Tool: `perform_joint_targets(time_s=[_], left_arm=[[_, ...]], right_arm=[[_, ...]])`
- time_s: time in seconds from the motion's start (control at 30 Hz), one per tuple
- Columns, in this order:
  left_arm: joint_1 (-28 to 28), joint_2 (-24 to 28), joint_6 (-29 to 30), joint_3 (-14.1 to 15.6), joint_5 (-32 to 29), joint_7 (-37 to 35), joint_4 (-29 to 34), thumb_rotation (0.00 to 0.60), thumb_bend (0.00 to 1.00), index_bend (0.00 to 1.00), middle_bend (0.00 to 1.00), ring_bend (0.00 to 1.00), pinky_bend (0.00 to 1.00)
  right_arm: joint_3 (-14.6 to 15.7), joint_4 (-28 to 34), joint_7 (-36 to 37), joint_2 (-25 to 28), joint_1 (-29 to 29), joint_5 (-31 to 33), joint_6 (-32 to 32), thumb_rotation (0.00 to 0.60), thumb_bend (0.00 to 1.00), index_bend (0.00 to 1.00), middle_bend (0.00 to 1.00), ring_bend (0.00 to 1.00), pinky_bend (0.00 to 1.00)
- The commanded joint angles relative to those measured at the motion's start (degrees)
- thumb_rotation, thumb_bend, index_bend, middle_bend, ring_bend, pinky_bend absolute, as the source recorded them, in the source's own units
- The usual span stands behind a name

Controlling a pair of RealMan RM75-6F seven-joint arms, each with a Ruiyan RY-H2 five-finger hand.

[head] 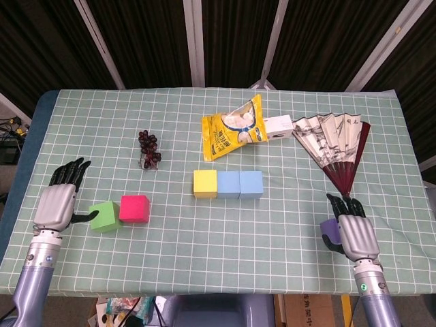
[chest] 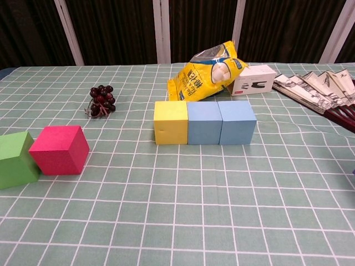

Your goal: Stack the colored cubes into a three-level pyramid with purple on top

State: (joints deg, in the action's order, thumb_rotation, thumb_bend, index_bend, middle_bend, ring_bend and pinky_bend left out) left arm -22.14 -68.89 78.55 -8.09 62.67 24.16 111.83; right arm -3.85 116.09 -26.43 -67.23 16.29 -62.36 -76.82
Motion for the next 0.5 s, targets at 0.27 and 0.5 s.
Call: perform_joint_targets(time_s=[0.27, 0.5], left_arm=[[-2.05, -3.41, -2.04, 0.16, -6.03, 7.33, 0.5, 0.6, 0.09, 0.0, 0.12, 0.0, 0.0], [-4.66, -4.64, -2.82, -0.95, -8.54, 11.88, 2.7, 0.6, 0.1, 0.0, 0.12, 0.0, 0.0]], right_arm=[[0.04, 0.71, 0.81, 0.02, -0.25, -1.3, -0.1, 0.6, 0.34, 0.0, 0.14, 0.0, 0.0], [0.13, 0.99, 1.33, 0.31, -0.51, -2.57, -0.35, 0.6, 0.34, 0.0, 0.14, 0.0, 0.0]])
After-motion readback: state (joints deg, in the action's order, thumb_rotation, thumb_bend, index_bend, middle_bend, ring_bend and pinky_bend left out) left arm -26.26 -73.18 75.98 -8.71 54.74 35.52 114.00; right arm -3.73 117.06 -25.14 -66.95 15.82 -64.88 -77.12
